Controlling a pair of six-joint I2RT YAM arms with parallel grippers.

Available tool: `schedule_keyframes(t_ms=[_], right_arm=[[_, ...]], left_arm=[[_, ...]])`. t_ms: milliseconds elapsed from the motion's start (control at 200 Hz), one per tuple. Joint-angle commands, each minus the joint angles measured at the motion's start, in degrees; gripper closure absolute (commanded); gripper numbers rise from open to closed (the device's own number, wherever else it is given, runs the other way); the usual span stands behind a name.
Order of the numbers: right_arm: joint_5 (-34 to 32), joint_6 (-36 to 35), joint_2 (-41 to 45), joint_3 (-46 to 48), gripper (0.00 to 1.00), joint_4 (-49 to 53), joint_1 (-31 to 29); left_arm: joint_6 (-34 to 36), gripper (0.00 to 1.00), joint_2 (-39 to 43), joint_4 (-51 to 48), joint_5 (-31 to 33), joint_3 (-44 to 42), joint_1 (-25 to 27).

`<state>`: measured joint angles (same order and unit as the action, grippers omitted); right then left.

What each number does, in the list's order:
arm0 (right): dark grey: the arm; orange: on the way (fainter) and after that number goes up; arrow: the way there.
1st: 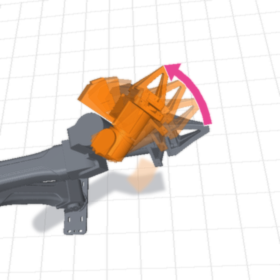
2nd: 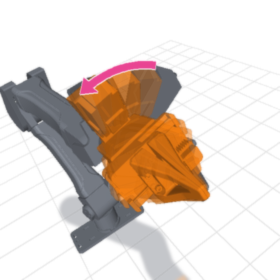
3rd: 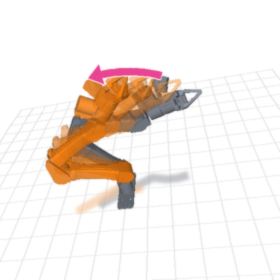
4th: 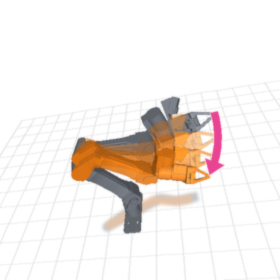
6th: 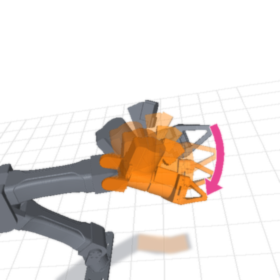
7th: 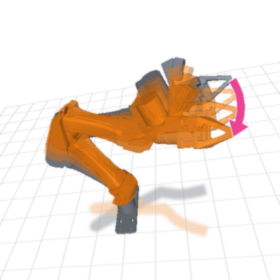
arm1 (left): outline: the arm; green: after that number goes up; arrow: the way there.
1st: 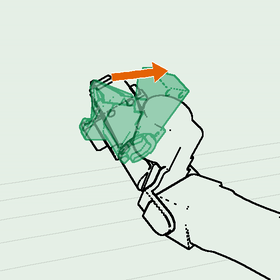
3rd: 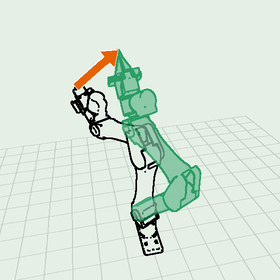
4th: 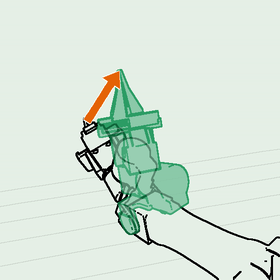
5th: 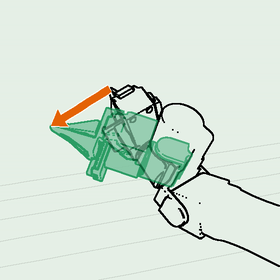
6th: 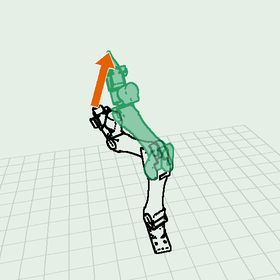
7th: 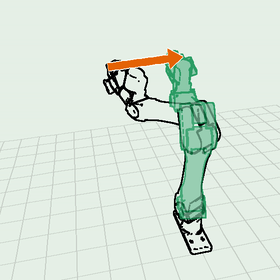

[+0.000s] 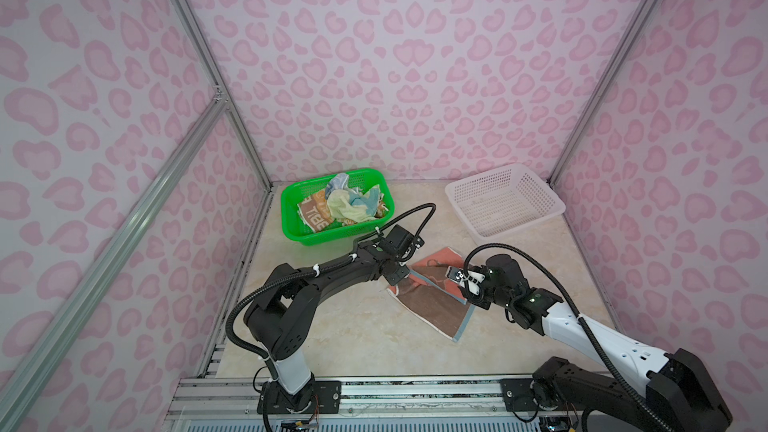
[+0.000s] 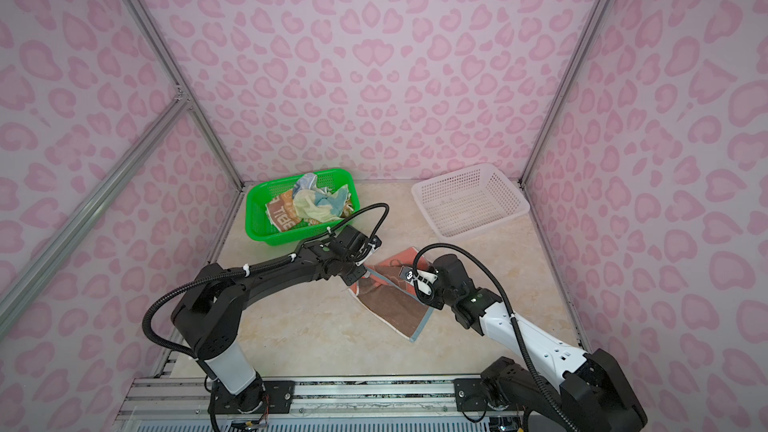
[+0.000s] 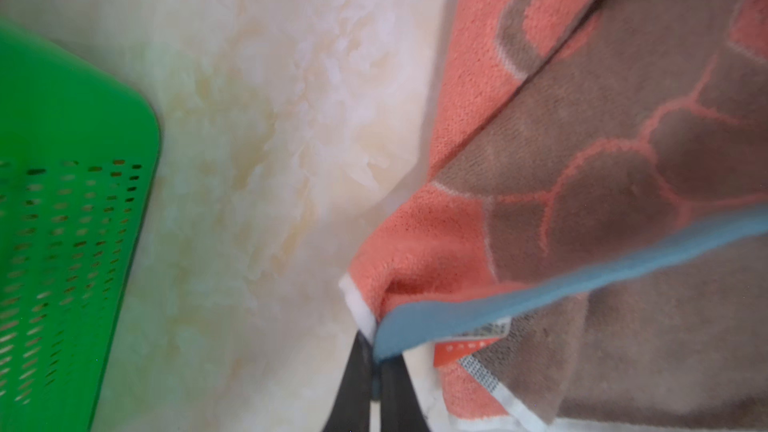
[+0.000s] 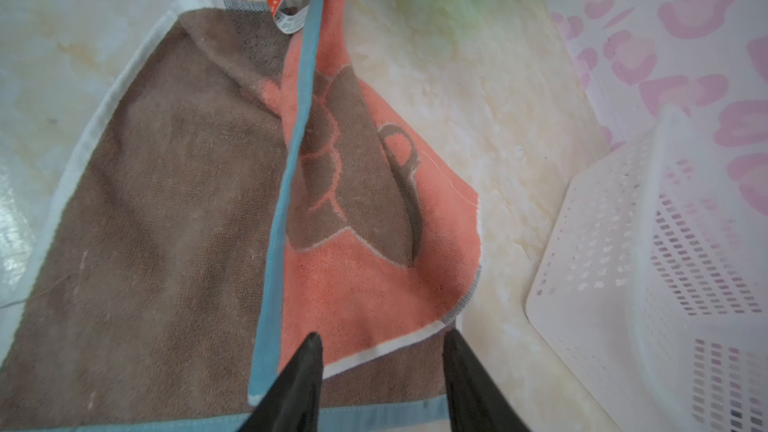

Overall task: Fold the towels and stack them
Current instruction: 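Lift the towel corners with both grippers to begin folding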

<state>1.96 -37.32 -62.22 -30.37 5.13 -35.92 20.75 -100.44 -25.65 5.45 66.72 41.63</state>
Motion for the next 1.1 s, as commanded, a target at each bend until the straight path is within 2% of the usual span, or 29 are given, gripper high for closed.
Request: schedule_keyframes(t_ms=[0,165,560,950,1095], right_arm=[[2.02,-5.18,-0.4,1.25,0.52,1.81,-1.14],[3.02,-5.66,-2.83,0.92,0.53,2.23,-1.67],[5.89,-2.63,-7.12,-1.96,0.53,4.34,-5.14],[-3.99,0.54,-18.72,-7.06,0.55,6.02,-6.79],[-5.27,0.06,-20.98,-8.35,0.62,6.56,-6.47]], left_arm=[[-3.85,0.97,-1.59,-4.43,-5.82,2.2,-1.76],[-5.1,0.97,-1.42,-3.53,-9.79,2.01,-2.96],[-5.78,0.97,-2.11,-3.63,-10.24,2.33,-3.33],[-6.87,0.97,-3.35,-4.81,-11.52,3.41,-5.02],[-6.95,0.97,-3.44,-5.06,-11.47,3.43,-5.27]])
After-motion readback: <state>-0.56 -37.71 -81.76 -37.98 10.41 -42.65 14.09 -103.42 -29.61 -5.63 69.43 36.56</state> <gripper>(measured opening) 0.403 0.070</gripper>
